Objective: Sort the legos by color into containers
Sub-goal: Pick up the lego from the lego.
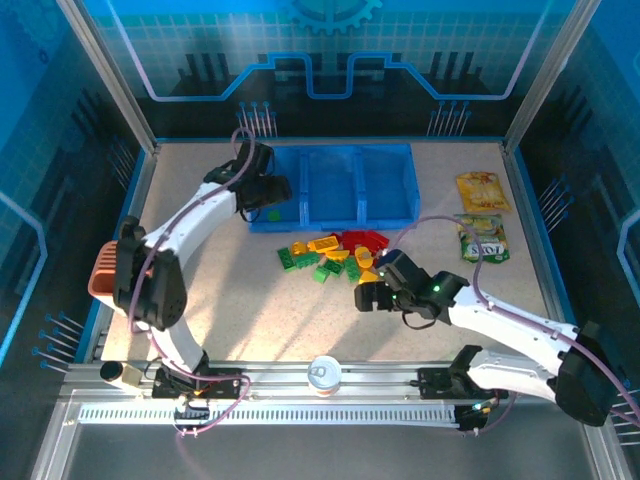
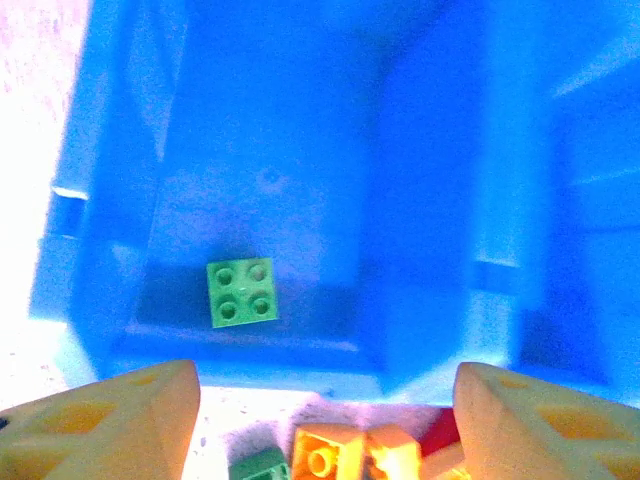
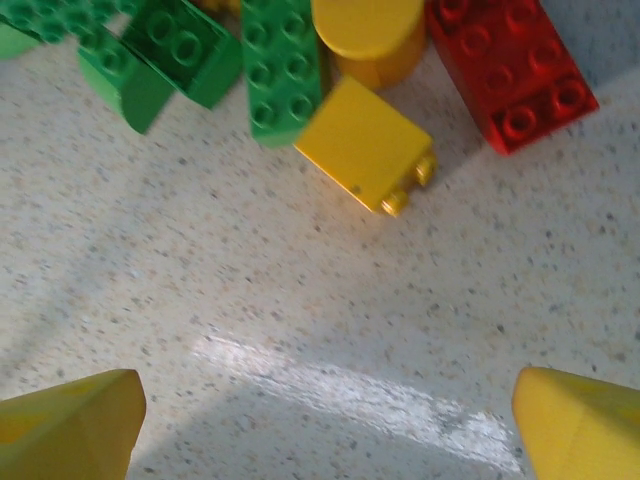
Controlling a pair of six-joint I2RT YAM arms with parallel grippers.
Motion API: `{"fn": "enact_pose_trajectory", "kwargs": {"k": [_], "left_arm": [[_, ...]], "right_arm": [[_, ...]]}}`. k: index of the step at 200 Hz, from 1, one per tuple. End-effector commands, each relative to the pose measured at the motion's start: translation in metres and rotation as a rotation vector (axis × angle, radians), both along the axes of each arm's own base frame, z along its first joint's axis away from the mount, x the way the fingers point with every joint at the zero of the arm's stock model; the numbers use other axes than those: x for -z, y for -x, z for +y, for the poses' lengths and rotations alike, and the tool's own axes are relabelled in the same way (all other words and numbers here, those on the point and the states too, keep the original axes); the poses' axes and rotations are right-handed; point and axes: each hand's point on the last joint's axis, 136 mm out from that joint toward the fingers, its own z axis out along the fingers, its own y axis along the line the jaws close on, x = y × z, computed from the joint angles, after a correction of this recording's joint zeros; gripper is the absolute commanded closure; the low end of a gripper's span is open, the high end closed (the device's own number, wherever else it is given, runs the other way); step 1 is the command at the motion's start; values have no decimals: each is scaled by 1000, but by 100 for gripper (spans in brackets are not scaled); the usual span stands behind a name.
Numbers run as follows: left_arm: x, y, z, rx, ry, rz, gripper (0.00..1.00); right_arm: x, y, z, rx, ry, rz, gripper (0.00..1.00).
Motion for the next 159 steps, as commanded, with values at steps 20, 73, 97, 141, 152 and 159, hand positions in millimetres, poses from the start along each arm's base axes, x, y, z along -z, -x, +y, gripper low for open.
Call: {"fn": "enact_pose_trajectory", "kwargs": {"k": [20, 73, 97, 141, 152, 159], "left_arm": [[-53, 55, -11, 82, 29, -128, 24], [-35, 148, -5, 125, 32, -144, 21], [-25, 185, -5, 146, 85, -147, 21], [-15, 223, 6, 150, 126, -142, 21], [-13, 227, 9, 147, 124, -138, 21], [-13, 229, 11, 147, 124, -140, 21]], "right_arm": [[-22, -22, 26, -113, 44, -36, 3], [-26, -72, 80, -202, 98, -2, 0], [-16, -98, 96, -211, 125, 28, 0], [10, -129, 110, -200, 176, 80, 0], [15, -133, 113, -204, 187, 89, 0], [19, -136, 113, -200, 200, 96, 0]]}}
